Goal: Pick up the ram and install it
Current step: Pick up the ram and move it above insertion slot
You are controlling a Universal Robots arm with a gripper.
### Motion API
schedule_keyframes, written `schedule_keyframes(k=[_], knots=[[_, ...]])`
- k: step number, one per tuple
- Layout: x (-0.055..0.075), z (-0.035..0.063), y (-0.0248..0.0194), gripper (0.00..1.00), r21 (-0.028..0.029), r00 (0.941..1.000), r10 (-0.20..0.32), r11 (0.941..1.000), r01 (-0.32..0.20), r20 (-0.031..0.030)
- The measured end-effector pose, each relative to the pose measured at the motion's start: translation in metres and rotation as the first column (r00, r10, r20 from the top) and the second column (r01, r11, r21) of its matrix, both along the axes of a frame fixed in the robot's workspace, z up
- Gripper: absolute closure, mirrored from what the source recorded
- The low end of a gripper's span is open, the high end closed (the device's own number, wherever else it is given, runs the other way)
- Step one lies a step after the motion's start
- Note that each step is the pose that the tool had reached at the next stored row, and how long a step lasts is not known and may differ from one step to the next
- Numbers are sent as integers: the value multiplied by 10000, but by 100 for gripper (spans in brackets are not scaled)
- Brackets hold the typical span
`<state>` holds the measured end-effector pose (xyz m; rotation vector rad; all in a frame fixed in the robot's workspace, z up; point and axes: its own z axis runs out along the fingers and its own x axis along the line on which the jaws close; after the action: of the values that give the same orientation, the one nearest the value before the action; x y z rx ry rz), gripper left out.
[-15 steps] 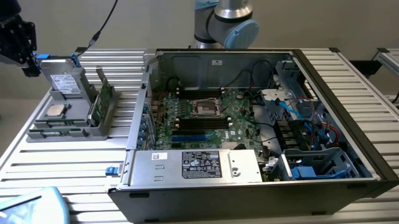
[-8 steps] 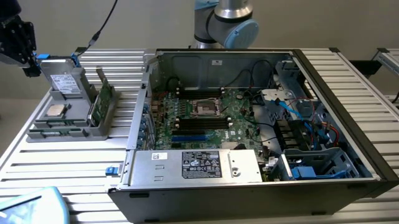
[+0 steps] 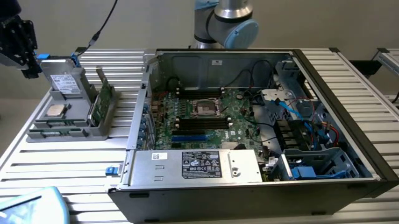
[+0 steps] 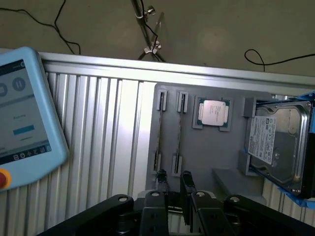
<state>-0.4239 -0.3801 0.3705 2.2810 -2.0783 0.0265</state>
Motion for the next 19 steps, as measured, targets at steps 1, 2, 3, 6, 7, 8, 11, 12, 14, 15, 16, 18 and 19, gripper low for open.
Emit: schedule_keyframes(k=[1, 2, 3, 6, 7, 8, 11, 12, 14, 15, 16, 18, 19], knots=[[0, 0, 0, 75, 0, 10000, 0, 10000, 0, 0], [0, 0, 0, 75, 0, 10000, 0, 10000, 0, 0], [0, 0, 0, 75, 0, 10000, 0, 10000, 0, 0], [0, 0, 0, 75, 0, 10000, 0, 10000, 0, 0], [0, 0, 0, 73, 0, 10000, 0, 10000, 0, 0], [0, 0, 0, 67, 0, 10000, 0, 10000, 0, 0], [0, 0, 0, 60, 0, 10000, 0, 10000, 0, -1], [-2, -5, -1, 60, 0, 10000, 0, 10000, 0, 1], [-12, -34, -1, 60, 0, 10000, 0, 10000, 0, 0], [-20, -53, -1, 60, 0, 10000, 0, 10000, 0, 0], [-29, -73, -1, 60, 0, 10000, 0, 10000, 0, 1], [-49, -109, -1, 60, 0, 10000, 0, 10000, 0, 1], [-60, -128, -2, 60, 1, 10000, 0, 10000, 0, 2]])
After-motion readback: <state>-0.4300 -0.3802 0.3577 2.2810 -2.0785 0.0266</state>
